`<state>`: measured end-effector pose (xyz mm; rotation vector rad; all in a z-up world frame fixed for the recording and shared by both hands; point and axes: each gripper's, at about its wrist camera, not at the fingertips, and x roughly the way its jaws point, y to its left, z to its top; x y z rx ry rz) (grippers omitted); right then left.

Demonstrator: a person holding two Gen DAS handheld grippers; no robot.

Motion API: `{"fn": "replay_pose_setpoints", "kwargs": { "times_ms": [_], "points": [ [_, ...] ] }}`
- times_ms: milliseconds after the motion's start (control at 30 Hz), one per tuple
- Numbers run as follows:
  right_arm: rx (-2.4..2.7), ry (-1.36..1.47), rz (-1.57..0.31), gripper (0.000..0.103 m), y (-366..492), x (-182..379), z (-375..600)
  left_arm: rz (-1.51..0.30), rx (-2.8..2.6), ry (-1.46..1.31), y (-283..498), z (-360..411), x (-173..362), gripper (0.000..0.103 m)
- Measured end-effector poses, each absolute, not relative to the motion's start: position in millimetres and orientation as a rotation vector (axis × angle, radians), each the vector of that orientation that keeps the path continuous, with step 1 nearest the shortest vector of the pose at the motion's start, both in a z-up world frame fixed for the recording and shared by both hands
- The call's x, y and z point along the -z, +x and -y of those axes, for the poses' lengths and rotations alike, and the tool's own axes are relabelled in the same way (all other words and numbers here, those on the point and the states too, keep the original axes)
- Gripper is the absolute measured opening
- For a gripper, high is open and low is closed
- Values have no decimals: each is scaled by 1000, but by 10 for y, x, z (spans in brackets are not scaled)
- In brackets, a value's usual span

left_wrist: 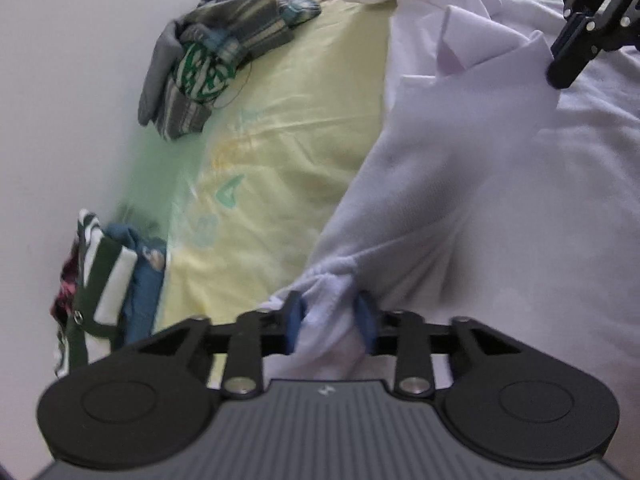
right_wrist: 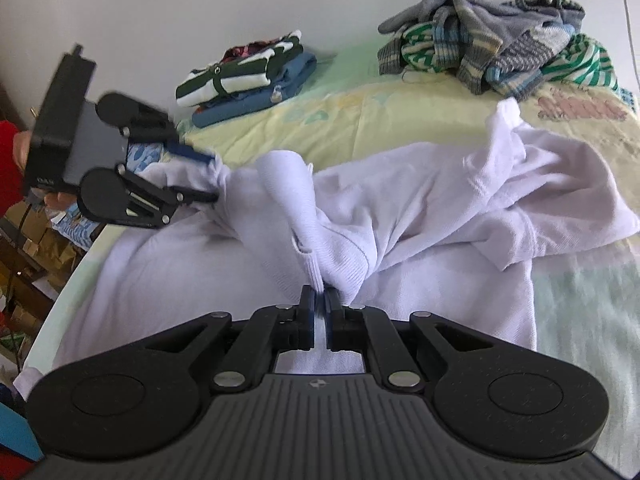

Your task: Fold clothes

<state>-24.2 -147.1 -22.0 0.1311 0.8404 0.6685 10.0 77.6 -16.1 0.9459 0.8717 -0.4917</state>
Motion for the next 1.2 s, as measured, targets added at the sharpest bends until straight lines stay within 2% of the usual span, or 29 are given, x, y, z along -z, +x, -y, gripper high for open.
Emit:
{"fn": "replay_pose_setpoints", "kwargs": {
  "times_ms": [33,133,200,267,333,400,467,500,567,633,767,933,1033,1100,1133,1200],
  "points": [
    [-662,142,-838,6,-237,213,1480,-874,484,924,62,-793,166,10],
    [-652,187,-828,9,-209,173,1524,-869,450,870,-93,-855,213,3],
    [-641,213,-809,14,-189,109,1562,-868,408,818,-214,-902,232,3],
    [-625,247,-775,27,-175,20,1600,-871,368,738,-324,-956,221,3],
    [-622,266,-718,34,-163,-106,1608,-875,338,643,-465,-1007,182,3],
    [-641,281,-671,35,-143,-220,1591,-890,324,589,-612,-1018,170,2],
    [-698,277,-652,42,-111,-292,1506,-906,312,546,-755,-1020,168,2],
    [-723,247,-652,42,-104,-296,1425,-912,305,530,-816,-1020,177,2],
    [-774,177,-659,42,-100,-275,1247,-922,286,511,-910,-1020,202,2],
    [-826,128,-676,42,-102,-206,1069,-897,253,525,-933,-1008,174,11],
    [-836,9,-646,42,-39,-104,781,-827,196,580,-898,-972,66,19],
    [-812,-67,-661,42,167,24,594,-721,204,691,-690,-872,-93,50],
    [-774,-96,-735,42,329,127,512,-727,215,737,-495,-825,-82,52],
    [-800,-79,-786,27,369,146,499,-757,216,758,-393,-820,7,51],
    [-828,-71,-779,10,319,106,512,-772,215,769,-358,-825,54,51],
    [-882,-55,-764,10,219,26,538,-790,195,800,-359,-834,140,51]
  ]
}}
